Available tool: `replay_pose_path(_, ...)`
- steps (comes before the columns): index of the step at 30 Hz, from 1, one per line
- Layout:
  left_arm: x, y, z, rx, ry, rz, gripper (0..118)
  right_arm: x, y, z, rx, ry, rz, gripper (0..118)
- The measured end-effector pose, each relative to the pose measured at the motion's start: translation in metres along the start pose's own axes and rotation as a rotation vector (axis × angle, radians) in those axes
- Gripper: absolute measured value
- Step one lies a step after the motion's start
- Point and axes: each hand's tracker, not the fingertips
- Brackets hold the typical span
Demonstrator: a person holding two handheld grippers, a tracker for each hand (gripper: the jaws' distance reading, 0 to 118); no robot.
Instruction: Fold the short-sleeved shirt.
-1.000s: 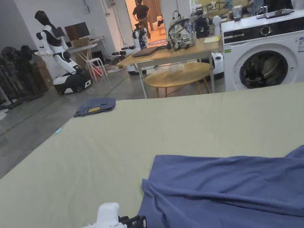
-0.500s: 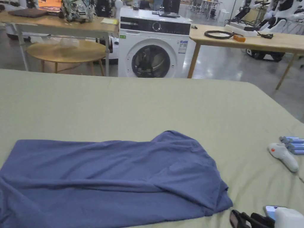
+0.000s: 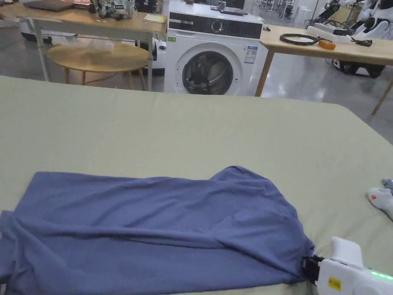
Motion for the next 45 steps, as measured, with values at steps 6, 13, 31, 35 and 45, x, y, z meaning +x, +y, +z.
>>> replay_pose_path(6, 0.004, -0.006, 0.040, 0.229, 0.018, -0.095, 1, 0.005, 0.005, 0.034, 0.065, 0.031, -0.035, 1)
replay_pose_path(13, -0.016, -0.018, 0.103, 0.253, -0.037, 0.021, 1, 0.008, -0.016, 0.094, 0.090, 0.054, -0.043, 1)
replay_pose_path(31, -0.038, -0.141, 0.154, 0.263, -0.021, 0.111, 55, 0.040, -0.129, 0.166, 0.051, 0.002, -0.009, 64)
replay_pose_path(35, -0.019, -0.112, 0.179, 0.437, -0.063, 0.039, 55, 0.012, -0.106, 0.187, 0.192, 0.041, 0.063, 64)
replay_pose_path(45, 0.044, -0.062, 0.185, 0.536, -0.102, -0.069, 0, -0.075, -0.080, 0.199, 0.368, 0.140, 0.297, 0)
